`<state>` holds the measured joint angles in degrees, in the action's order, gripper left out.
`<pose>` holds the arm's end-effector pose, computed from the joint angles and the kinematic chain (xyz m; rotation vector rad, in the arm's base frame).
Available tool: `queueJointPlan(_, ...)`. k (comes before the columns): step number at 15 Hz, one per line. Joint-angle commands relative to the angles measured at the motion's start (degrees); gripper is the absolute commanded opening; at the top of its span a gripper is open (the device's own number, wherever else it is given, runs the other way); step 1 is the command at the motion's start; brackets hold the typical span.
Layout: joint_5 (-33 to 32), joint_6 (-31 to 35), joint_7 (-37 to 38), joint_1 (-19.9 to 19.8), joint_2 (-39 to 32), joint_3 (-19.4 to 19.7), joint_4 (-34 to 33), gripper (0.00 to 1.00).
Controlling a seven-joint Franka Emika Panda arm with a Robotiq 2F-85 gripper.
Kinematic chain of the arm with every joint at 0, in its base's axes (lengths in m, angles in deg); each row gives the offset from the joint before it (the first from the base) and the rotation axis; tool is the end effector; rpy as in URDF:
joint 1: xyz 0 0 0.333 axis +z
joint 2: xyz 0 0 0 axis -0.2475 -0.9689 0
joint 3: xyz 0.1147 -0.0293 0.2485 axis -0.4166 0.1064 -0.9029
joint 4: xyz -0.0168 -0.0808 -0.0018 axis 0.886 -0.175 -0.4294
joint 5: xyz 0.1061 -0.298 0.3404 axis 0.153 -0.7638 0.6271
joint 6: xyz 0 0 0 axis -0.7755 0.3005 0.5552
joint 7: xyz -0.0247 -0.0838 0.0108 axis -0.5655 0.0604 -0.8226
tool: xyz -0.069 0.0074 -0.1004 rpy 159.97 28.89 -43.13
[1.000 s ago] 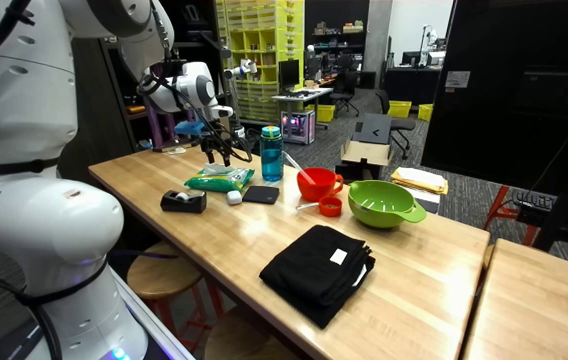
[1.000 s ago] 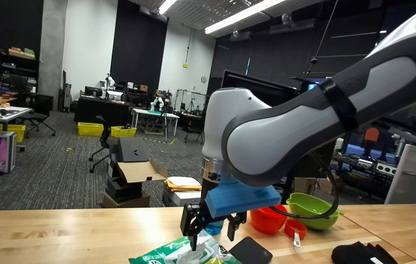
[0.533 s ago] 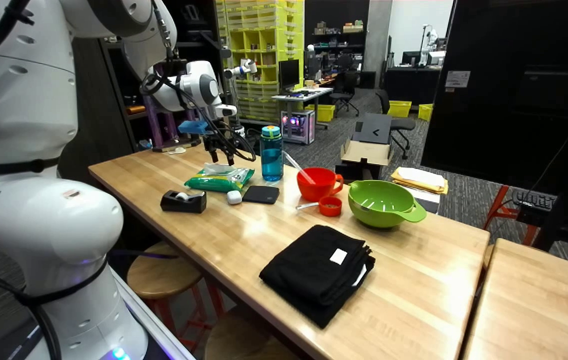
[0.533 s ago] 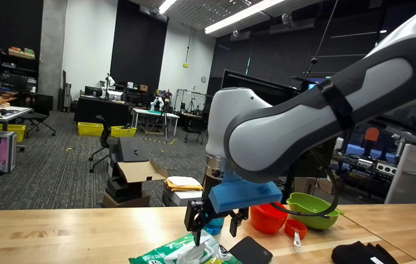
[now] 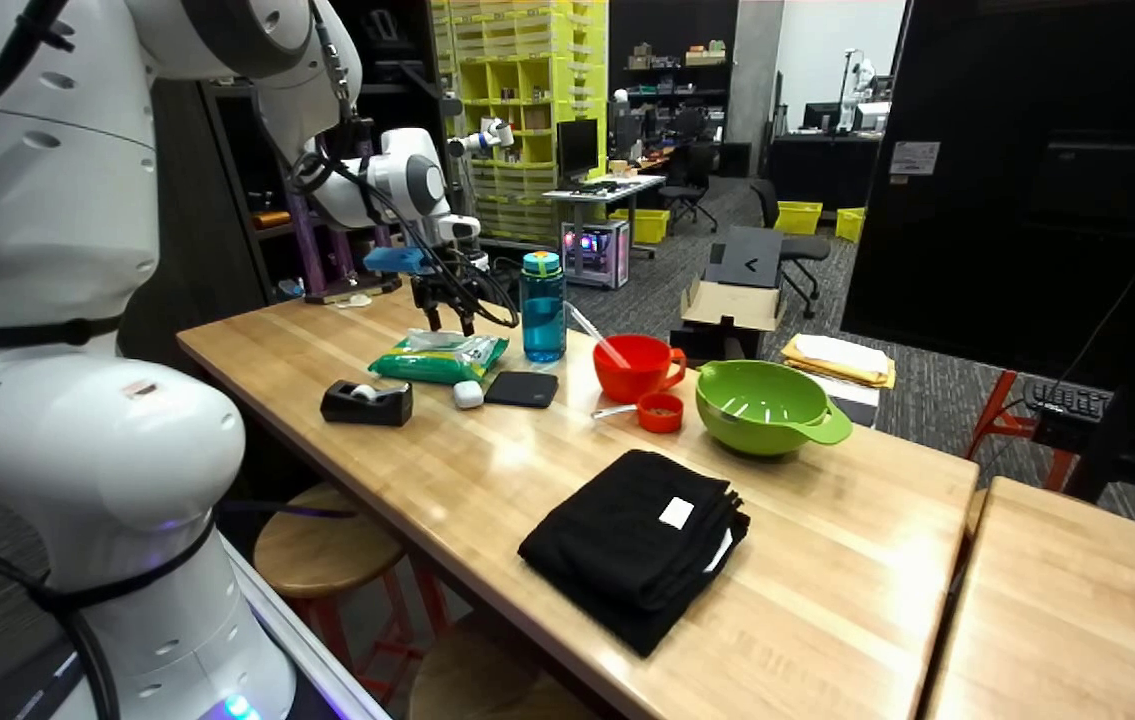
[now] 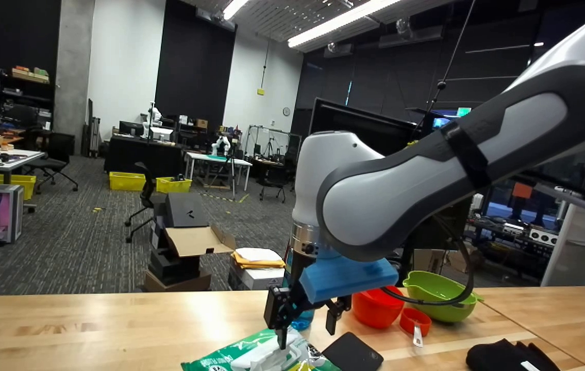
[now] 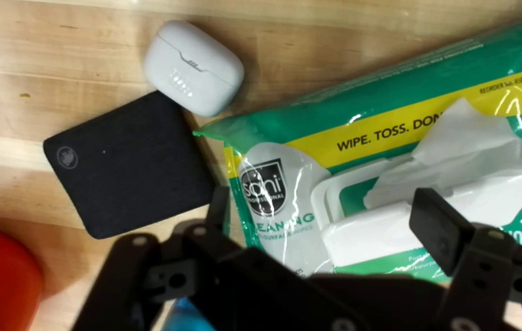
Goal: Close the pack of wipes
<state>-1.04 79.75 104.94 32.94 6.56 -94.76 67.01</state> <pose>0.5908 0.2820 0.2101 3.0184 -0.0014 0.0789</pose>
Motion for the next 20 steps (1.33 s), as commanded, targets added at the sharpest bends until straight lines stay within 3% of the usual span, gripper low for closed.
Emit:
queueJointPlan(1, 1.2, 0.5, -2.0, -0.4, -0.4, 0.3, -0.2, 1.00)
queueJointPlan(20, 1.6, 3.3, -3.3, -0.2, -4.5, 1.3, 0.4, 1.00)
